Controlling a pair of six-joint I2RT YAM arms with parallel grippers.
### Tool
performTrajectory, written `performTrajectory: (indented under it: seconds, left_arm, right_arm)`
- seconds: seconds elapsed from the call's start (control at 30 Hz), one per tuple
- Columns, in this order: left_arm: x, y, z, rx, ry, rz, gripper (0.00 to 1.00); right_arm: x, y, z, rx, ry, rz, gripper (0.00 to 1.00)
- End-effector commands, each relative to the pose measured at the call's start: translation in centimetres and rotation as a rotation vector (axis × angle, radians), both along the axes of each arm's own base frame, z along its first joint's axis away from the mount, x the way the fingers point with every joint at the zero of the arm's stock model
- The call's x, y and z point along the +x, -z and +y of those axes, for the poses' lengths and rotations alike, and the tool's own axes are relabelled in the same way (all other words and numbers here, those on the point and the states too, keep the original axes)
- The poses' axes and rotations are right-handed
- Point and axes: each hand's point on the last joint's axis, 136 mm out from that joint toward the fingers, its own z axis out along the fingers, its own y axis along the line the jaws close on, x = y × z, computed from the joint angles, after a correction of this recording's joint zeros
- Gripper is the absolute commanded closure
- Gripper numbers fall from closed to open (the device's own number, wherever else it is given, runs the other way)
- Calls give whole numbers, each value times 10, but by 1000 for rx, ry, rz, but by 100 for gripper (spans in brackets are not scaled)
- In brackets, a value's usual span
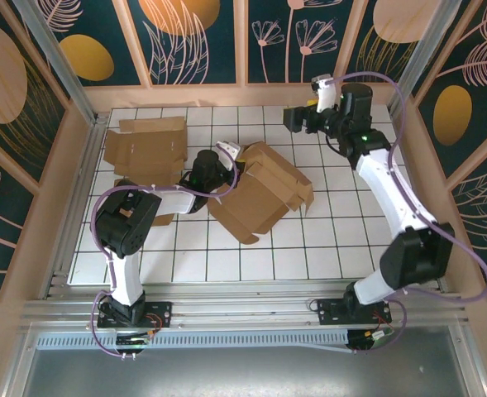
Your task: Fold the paper box
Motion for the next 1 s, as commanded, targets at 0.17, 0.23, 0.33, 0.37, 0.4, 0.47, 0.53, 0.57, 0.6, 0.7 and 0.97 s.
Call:
performTrajectory:
  seconds: [0.17, 0.23, 0.33, 0.37, 0.4, 0.47, 0.53, 0.57, 0.6, 0.7, 0.97]
  left_arm:
    - [2, -6, -12, -17, 43, -28, 100]
    - [3, -5, -12, -15, 40, -25, 100]
    - [6, 0, -13, 1, 32, -5, 100]
    - [7, 1, -12, 1, 29, -3, 100]
    - [7, 0, -12, 0, 27, -3, 100]
    - [6, 0, -12, -3, 28, -3, 100]
    - [6, -1, -13, -8, 31, -1, 100]
    - [7, 0, -13, -8, 31, 1, 100]
    - [7, 0, -14, -8, 32, 3, 100]
    - [7, 1, -14, -6, 31, 5, 100]
    - [-11, 6, -33, -1, 192, 43, 89]
  right_arm:
    - [-28, 104, 31, 201, -194, 535, 16]
    - [-29, 116, 31, 202, -197, 558, 16]
    - [-32, 128, 32, 202, -210, 574, 17]
    - [-32, 133, 31, 194, -205, 584, 18]
    - [-32, 139, 30, 181, -195, 593, 19]
    - [-32, 152, 27, 155, -174, 611, 20]
    - [-32, 163, 24, 137, -160, 634, 22]
    - [-32, 167, 24, 133, -157, 643, 23]
    - [-32, 171, 23, 131, -151, 653, 24]
    - [-30, 180, 22, 118, -137, 668, 27]
    - [-28, 190, 22, 116, -120, 686, 31]
